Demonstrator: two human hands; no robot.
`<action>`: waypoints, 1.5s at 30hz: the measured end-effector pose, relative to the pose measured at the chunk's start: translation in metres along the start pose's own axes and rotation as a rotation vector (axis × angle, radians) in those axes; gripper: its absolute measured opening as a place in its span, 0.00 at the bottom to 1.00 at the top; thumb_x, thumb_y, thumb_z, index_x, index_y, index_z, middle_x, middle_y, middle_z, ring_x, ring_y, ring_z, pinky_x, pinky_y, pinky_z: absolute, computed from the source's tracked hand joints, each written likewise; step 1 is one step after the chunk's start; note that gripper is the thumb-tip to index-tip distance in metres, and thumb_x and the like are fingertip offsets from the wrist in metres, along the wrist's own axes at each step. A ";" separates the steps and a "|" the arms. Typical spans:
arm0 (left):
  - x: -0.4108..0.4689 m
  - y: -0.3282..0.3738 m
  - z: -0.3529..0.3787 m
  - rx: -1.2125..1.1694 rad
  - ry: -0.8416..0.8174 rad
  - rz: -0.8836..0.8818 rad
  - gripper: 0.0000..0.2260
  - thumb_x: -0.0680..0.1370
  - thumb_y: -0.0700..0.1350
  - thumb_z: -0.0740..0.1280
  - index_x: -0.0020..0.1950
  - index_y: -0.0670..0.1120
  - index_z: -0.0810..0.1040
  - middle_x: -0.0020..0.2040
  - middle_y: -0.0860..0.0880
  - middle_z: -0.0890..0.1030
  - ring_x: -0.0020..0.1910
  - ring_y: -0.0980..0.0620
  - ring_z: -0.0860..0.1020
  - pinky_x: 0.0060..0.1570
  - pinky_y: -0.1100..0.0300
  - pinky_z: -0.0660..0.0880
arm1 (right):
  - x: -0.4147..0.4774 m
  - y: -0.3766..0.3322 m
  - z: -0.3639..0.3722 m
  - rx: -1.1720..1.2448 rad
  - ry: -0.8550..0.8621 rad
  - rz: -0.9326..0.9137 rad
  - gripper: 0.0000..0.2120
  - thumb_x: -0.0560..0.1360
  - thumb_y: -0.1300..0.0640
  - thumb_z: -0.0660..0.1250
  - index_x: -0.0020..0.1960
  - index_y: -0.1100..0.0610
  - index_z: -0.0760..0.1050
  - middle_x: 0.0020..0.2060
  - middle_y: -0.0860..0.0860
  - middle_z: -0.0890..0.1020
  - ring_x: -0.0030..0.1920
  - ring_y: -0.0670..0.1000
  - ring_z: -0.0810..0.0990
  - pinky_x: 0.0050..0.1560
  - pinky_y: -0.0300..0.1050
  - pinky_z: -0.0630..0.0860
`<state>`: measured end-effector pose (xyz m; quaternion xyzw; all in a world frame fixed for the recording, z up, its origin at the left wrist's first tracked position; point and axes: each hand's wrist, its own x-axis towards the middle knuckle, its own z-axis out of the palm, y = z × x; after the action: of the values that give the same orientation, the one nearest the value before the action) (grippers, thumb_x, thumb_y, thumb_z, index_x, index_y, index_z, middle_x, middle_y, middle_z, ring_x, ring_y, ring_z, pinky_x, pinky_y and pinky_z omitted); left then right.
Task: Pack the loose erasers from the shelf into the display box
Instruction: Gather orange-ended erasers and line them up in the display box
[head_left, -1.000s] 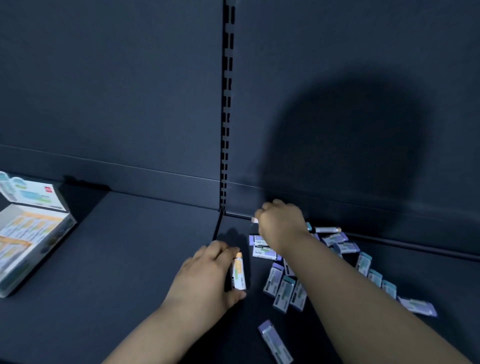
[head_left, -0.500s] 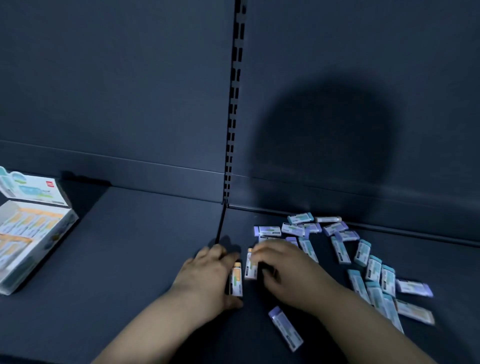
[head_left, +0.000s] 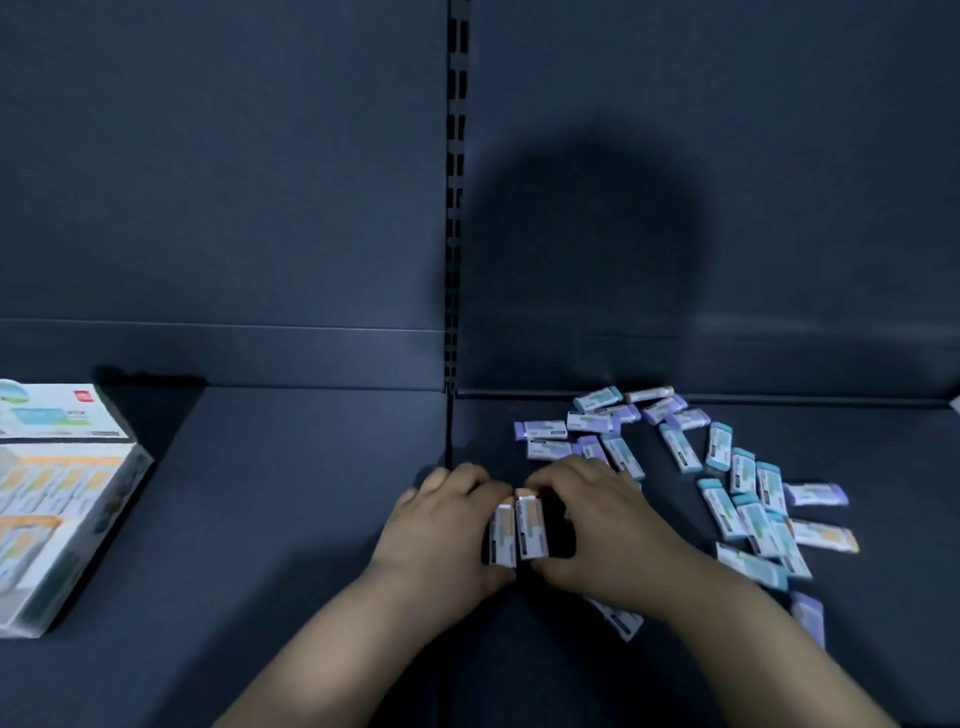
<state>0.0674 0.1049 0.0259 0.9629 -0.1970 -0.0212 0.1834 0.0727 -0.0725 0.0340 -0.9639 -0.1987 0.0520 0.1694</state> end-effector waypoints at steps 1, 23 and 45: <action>-0.003 0.001 0.000 -0.003 0.014 0.017 0.26 0.70 0.59 0.65 0.67 0.62 0.63 0.64 0.60 0.64 0.63 0.56 0.63 0.59 0.62 0.61 | -0.005 -0.001 0.001 0.013 0.025 0.006 0.26 0.66 0.43 0.67 0.62 0.44 0.65 0.56 0.40 0.68 0.59 0.43 0.65 0.59 0.40 0.60; -0.083 0.055 0.001 0.253 0.219 -0.072 0.33 0.51 0.63 0.74 0.55 0.55 0.79 0.46 0.59 0.78 0.42 0.56 0.78 0.36 0.62 0.72 | -0.075 -0.020 -0.006 0.155 0.055 -0.144 0.28 0.67 0.45 0.71 0.63 0.45 0.65 0.55 0.36 0.64 0.59 0.39 0.61 0.58 0.35 0.55; -0.183 -0.209 -0.117 0.168 0.264 -0.070 0.26 0.58 0.58 0.64 0.56 0.56 0.77 0.50 0.59 0.78 0.46 0.56 0.76 0.43 0.60 0.73 | 0.051 -0.269 0.072 0.242 0.123 -0.097 0.27 0.66 0.42 0.70 0.62 0.41 0.65 0.56 0.33 0.65 0.59 0.35 0.62 0.64 0.35 0.60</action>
<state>-0.0105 0.3948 0.0535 0.9755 -0.1387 0.1159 0.1256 0.0091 0.2025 0.0584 -0.9270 -0.2266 0.0082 0.2988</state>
